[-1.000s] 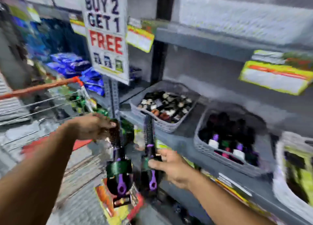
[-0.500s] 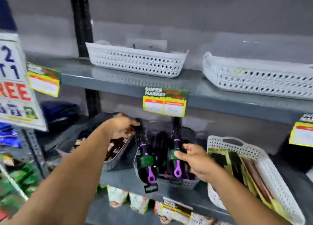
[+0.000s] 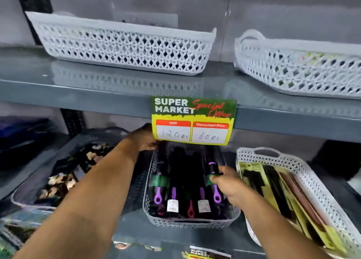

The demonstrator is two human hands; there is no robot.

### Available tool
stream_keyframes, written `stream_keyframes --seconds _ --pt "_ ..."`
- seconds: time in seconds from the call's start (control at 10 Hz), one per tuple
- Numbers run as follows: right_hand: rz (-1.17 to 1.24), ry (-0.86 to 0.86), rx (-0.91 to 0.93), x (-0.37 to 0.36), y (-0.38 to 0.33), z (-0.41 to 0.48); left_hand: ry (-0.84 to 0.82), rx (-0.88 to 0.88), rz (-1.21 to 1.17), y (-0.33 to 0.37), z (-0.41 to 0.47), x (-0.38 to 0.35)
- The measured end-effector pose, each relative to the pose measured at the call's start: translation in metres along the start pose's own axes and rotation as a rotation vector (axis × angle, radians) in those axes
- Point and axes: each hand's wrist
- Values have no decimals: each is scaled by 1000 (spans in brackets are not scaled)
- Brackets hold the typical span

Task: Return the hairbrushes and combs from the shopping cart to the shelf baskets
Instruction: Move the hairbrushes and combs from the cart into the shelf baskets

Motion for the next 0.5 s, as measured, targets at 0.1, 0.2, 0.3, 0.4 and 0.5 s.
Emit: stream_keyframes --seconds 0.1,0.2,0.3,0.4,0.5 --pt "-30 11 -28 -3 1 0 11 30 110 -6 14 -3" --pt "-58 6 -87 -4 3 2 51 66 247 -19 28 -8" --pt "-70 1 -133 -6 7 3 48 93 304 -24 27 -17" --pt "-122 26 -126 -11 8 2 62 43 475 -22 32 -24" --pt "-382 113 8 -16 5 -3 83 -18 772 -19 28 -35"
Point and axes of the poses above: each hand's wrist, its own z-axis towards the middle knuckle, its own x-axis out of the back of the hand, y = z × x, and after that the axes turned 6 degrees about -x, right-handed
